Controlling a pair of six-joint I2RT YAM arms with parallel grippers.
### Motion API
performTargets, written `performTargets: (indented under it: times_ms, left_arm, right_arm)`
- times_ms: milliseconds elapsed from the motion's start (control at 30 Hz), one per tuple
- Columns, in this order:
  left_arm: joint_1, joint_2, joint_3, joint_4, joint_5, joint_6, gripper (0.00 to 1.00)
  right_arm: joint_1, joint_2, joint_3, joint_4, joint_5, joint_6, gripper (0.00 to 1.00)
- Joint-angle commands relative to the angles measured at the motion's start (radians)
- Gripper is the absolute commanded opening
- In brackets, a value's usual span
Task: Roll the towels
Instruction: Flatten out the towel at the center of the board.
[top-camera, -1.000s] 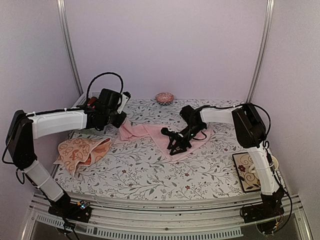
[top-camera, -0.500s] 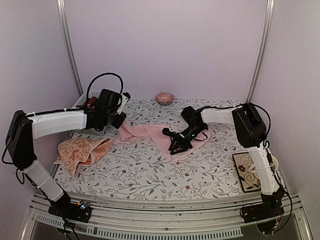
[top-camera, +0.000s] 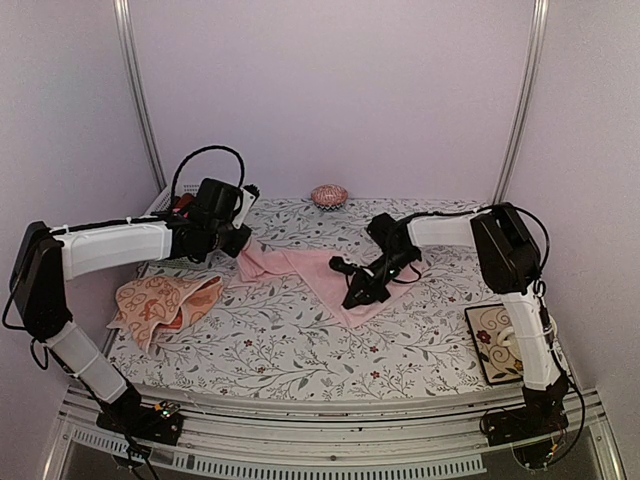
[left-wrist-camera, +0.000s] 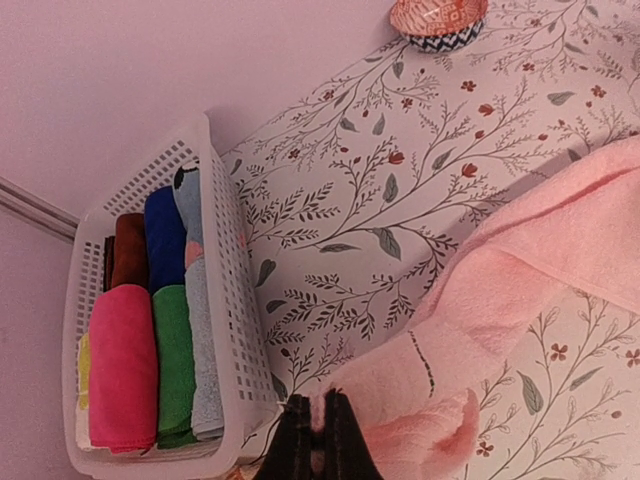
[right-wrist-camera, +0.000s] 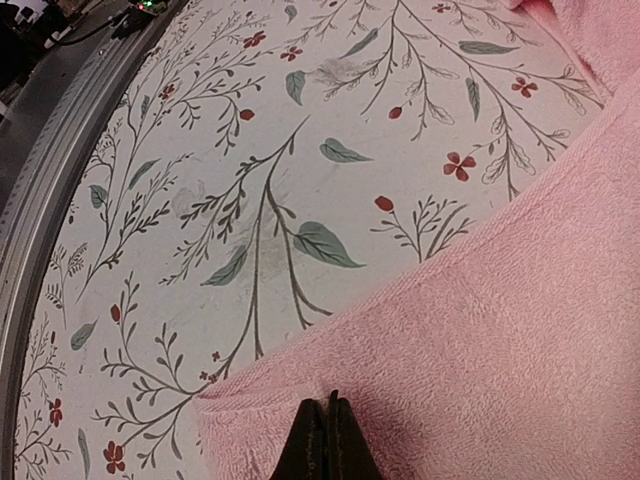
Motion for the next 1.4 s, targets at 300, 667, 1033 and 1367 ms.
performTargets:
  times_ms: [300,667,1033,1367]
  left_arm:
    - [-0.011,-0.002,0.006,0.008,-0.035,-0.026,0.00]
    - [-0.008,0.066,0.077,-0.039,-0.055,-0.105,0.00]
    - [-0.054,0.191,0.183,-0.097,0.010,-0.176,0.00]
    - [-0.062,0.246,0.255,-0.119,-0.018,-0.116,0.00]
  right_arm:
    - [-0.072,-0.312,-0.178,0.192,0.140,0.147,0.01]
    - [-0.151,-0.392,-0.312,0.346,0.415,0.482,0.01]
    - [-0.145,-0.334,-0.295,0.321,0.304,0.610,0.01]
    - [-0.163,-0.139,-0.039,0.126,0.292,0.745,0.01]
